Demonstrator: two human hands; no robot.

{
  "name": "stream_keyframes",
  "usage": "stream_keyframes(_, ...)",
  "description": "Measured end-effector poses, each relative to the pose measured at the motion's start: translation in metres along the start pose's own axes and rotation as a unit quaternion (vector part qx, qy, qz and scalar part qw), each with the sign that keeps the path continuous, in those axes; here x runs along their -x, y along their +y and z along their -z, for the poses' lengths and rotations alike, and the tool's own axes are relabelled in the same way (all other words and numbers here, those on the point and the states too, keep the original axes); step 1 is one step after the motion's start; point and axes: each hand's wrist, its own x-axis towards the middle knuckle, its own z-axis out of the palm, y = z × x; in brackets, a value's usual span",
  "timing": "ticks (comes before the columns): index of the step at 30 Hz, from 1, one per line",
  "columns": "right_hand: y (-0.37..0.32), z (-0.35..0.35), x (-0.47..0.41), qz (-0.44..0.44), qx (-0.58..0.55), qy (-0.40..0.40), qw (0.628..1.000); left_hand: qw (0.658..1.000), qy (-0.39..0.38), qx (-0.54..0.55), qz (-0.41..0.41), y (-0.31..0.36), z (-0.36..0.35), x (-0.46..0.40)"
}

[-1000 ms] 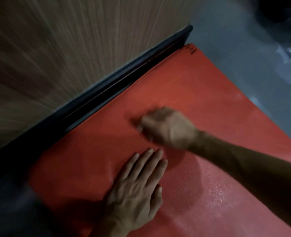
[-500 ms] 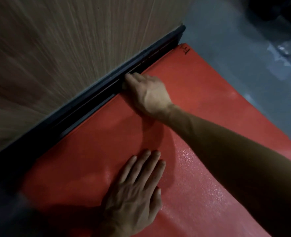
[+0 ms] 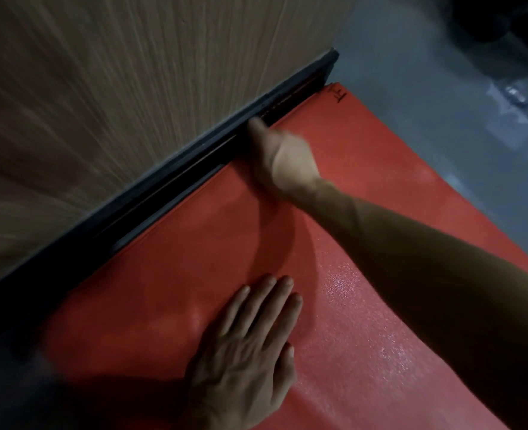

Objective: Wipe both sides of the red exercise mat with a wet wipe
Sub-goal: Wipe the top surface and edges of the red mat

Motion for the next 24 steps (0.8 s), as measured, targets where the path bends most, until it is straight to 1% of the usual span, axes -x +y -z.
stream_keyframes(1, 0.002, 0.001, 0.003, 0.017, 0.005, -0.013, 1.0, 1.0, -0.007, 0.008, 0.001, 0.001, 0.0, 0.0)
stream_keyframes(2, 0.013, 0.003, 0.007, 0.008, 0.019, -0.009, 1.0, 1.0, -0.004, 0.0, -0.002, 0.002, -0.005, 0.001)
stream_keyframes(3, 0.028, 0.01, 0.007, -0.044, 0.03, 0.01, 0.999, 1.0, -0.015, -0.004, -0.007, 0.003, -0.005, 0.0)
stream_keyframes(4, 0.053, 0.017, 0.002, -0.113, 0.031, 0.034, 0.992, 1.0, -0.021, -0.001, -0.003, 0.002, -0.005, 0.001)
stream_keyframes(5, 0.082, 0.028, -0.001, -0.196, 0.033, 0.041, 0.979, 1.0, -0.025, 0.012, 0.0, 0.001, -0.003, 0.001)
stream_keyframes(7, 0.146, 0.047, 0.008, -0.358, 0.045, 0.043, 0.932, 1.0, -0.014, 0.009, -0.006, 0.001, -0.005, 0.0)
stream_keyframes(8, 0.17, 0.053, 0.013, -0.408, 0.038, 0.03, 0.912, 1.0, -0.015, 0.004, -0.006, 0.001, -0.005, 0.0)
stream_keyframes(9, 0.181, 0.059, 0.016, -0.431, 0.025, 0.018, 0.902, 1.0, -0.02, 0.004, -0.007, 0.001, -0.005, 0.0)
stream_keyframes(11, 0.181, 0.058, 0.007, -0.416, -0.001, 0.009, 0.909, 1.0, -0.02, 0.002, -0.007, 0.001, -0.005, 0.001)
stream_keyframes(14, 0.149, 0.053, -0.033, -0.386, -0.07, 0.036, 0.919, 1.0, -0.022, 0.002, -0.006, 0.002, -0.005, 0.0)
stream_keyframes(16, 0.116, 0.045, -0.059, -0.339, -0.126, 0.067, 0.93, 1.0, -0.018, -0.007, -0.006, 0.0, -0.004, -0.001)
stream_keyframes(17, 0.1, 0.035, -0.068, -0.304, -0.145, 0.069, 0.939, 1.0, -0.022, -0.009, -0.002, -0.001, -0.004, 0.0)
stream_keyframes(19, 0.082, 0.027, -0.069, -0.224, -0.129, 0.066, 0.964, 1.0, -0.022, -0.012, -0.004, 0.0, -0.007, 0.0)
stream_keyframes(21, 0.086, 0.034, -0.055, -0.159, -0.076, 0.042, 0.983, 1.0, -0.028, -0.01, -0.007, 0.0, -0.005, 0.0)
stream_keyframes(22, 0.096, 0.039, -0.049, -0.145, -0.047, 0.025, 0.988, 1.0, -0.02, -0.01, -0.005, -0.001, -0.005, -0.001)
stream_keyframes(23, 0.11, 0.045, -0.045, -0.159, -0.015, 0.021, 0.987, 1.0, -0.015, -0.015, -0.002, -0.001, -0.007, -0.001)
stream_keyframes(24, 0.126, 0.049, -0.038, -0.197, 0.023, 0.02, 0.98, 1.0, -0.015, -0.021, 0.0, 0.0, -0.008, -0.001)
